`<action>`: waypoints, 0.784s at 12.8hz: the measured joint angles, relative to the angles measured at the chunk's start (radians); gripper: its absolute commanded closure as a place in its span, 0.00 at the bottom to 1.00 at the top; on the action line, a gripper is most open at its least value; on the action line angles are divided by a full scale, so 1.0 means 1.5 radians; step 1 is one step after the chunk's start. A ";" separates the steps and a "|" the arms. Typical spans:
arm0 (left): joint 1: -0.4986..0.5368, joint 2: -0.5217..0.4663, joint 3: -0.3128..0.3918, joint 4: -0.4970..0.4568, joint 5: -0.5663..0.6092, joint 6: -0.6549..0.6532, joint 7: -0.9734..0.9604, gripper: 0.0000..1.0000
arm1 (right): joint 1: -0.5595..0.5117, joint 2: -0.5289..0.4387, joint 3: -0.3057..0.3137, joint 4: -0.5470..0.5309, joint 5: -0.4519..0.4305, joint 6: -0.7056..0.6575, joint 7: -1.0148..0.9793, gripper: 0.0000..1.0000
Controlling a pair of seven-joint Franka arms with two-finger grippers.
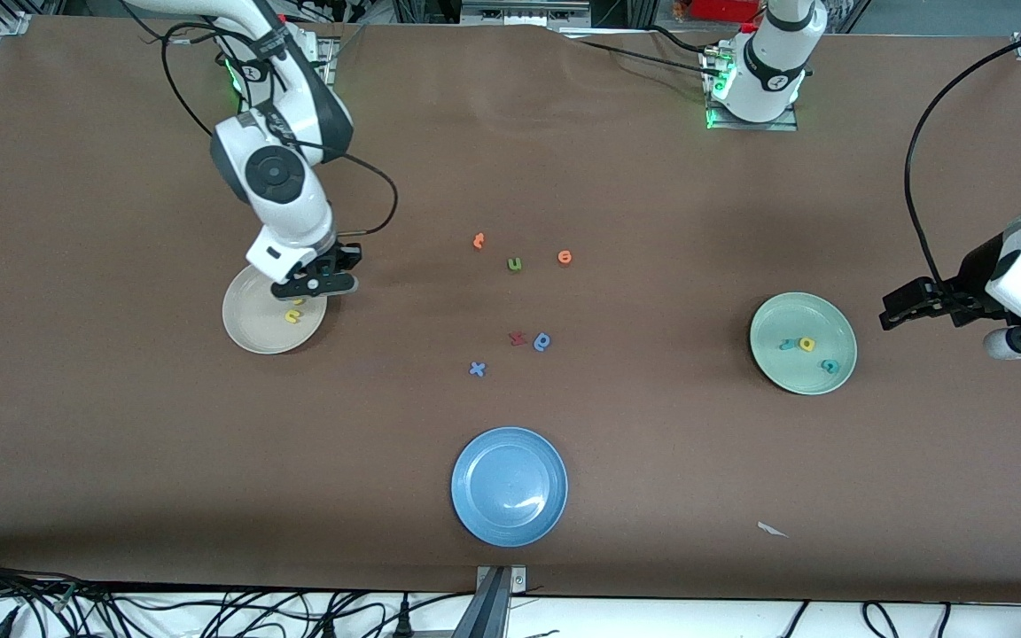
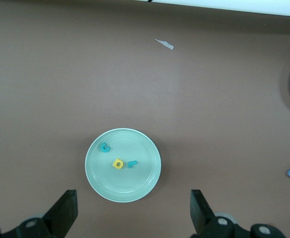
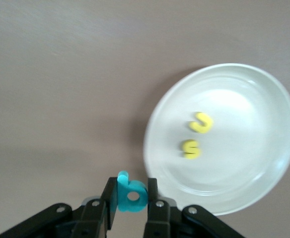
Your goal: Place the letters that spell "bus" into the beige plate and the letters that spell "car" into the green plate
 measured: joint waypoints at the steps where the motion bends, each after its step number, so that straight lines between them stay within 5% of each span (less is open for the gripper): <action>1: 0.000 0.001 0.000 0.000 0.000 0.000 0.000 0.00 | -0.022 0.000 -0.008 -0.002 0.000 -0.004 -0.049 0.93; 4: 0.002 0.000 -0.002 0.003 0.000 0.004 0.001 0.00 | -0.057 0.000 -0.081 -0.004 0.000 -0.003 -0.198 0.91; 5: 0.000 0.000 -0.006 0.011 0.000 0.008 0.001 0.00 | -0.061 0.000 -0.097 -0.004 0.000 -0.003 -0.224 0.70; 6: 0.000 -0.001 -0.013 0.022 0.000 0.008 0.001 0.00 | -0.062 0.000 -0.103 -0.004 0.000 -0.003 -0.233 0.19; 7: -0.001 -0.002 -0.019 0.030 0.000 0.008 0.001 0.00 | -0.061 0.000 -0.102 -0.004 0.000 -0.003 -0.233 0.00; 10: -0.001 -0.004 -0.028 0.038 0.000 -0.008 0.001 0.00 | -0.057 0.000 -0.098 -0.004 0.007 -0.003 -0.231 0.00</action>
